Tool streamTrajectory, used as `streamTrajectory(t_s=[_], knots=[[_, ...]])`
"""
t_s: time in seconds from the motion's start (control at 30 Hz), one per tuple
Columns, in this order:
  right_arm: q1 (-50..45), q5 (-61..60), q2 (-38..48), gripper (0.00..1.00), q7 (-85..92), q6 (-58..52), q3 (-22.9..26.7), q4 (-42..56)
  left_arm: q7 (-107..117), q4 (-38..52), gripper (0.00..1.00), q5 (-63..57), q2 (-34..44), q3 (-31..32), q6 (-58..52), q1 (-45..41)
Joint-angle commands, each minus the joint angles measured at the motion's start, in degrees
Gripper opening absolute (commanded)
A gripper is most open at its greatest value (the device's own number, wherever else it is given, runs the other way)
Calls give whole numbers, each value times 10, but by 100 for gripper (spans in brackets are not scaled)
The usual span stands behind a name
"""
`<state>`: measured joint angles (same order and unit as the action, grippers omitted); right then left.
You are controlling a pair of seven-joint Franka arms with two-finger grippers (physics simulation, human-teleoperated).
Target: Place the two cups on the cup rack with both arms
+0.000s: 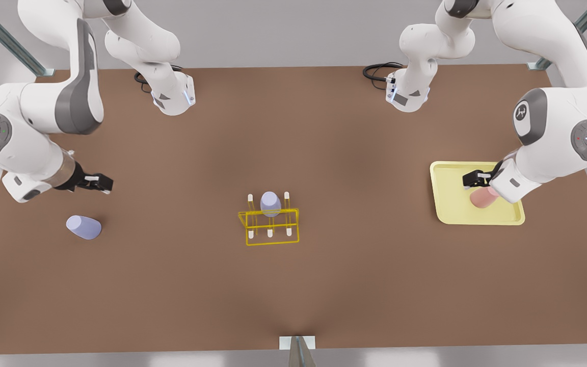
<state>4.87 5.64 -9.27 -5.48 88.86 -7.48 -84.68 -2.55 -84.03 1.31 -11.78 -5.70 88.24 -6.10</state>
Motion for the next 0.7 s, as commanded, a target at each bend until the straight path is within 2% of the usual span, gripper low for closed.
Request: streamTrajectory(t_s=[0.0,0.03,0.07,0.1,0.13,0.17,0.33,0.4,0.5,0.6,0.67], knots=[[1,-6,0,100,35,-15,0,1,-4,-2,100,-1,-1,-4,3,1],[0,-1,-3,100,39,-15,0,4,-4,-9,100,-2,-3,-6,11,3],[1,2,-14,100,41,-13,0,11,-8,-48,100,2,-4,-50,54,14],[2,22,-37,100,57,-2,0,11,-58,-104,100,5,-9,-77,138,17],[39,24,-74,100,70,22,4,17,-91,-154,100,5,-20,-90,241,29],[78,20,-122,100,79,29,5,43,-140,-176,100,9,-37,-99,294,43],[177,22,-225,100,164,150,4,52,-253,-192,100,26,-91,-99,335,89],[203,16,-219,100,198,210,2,8,-293,-261,100,20,-66,-110,391,85],[226,-41,-212,100,289,350,1,-75,-312,-315,100,20,-56,-129,423,82],[227,-41,-203,100,297,388,2,-124,-314,-344,100,19,-33,-136,424,83],[228,-41,-202,100,312,392,1,-132,-315,-386,100,19,-34,-145,477,83]])
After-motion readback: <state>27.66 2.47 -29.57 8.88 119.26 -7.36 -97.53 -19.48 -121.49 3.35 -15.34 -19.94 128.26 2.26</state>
